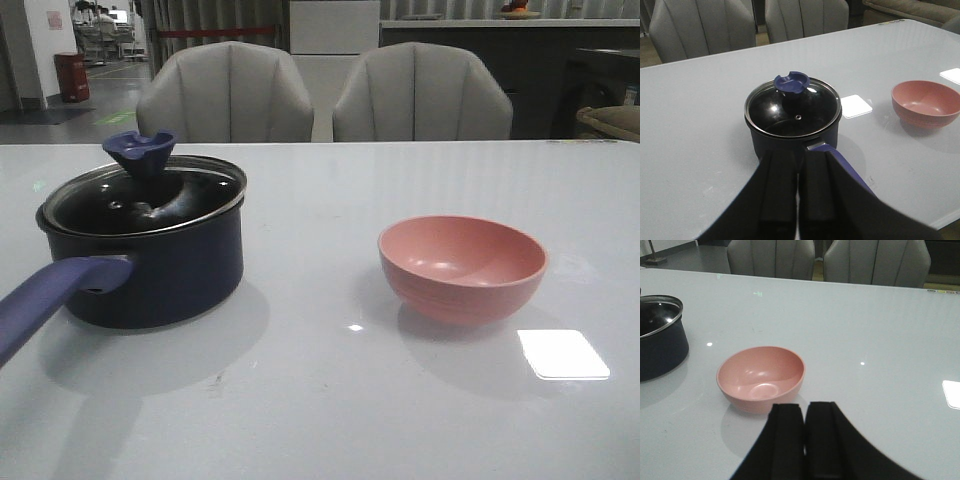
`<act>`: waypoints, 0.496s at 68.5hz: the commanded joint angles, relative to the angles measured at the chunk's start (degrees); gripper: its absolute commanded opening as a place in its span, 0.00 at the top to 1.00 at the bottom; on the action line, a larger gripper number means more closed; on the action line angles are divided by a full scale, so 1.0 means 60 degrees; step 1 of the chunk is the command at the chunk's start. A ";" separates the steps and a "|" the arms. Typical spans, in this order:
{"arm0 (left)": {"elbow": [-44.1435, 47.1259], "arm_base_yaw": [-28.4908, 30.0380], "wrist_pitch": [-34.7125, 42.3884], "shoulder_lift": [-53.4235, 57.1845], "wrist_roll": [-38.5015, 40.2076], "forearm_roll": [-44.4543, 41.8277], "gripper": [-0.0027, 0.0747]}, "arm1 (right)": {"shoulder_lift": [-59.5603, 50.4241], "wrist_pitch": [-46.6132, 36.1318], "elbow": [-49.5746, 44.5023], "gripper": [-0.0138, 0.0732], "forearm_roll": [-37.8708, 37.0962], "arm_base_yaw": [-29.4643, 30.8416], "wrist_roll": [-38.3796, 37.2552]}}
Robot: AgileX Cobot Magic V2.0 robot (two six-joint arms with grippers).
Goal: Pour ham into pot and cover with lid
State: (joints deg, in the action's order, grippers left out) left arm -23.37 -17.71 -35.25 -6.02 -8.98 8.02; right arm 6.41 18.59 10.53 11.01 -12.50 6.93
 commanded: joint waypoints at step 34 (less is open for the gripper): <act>0.2813 0.2613 0.4295 0.1234 0.1497 -0.0756 0.79 | 0.0079 -0.0703 0.0254 0.68 -0.0103 -0.0009 0.0039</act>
State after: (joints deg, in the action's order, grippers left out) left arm -8.63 -4.12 -19.21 0.22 -5.34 5.65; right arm 6.41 18.59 10.53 11.01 -12.50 6.93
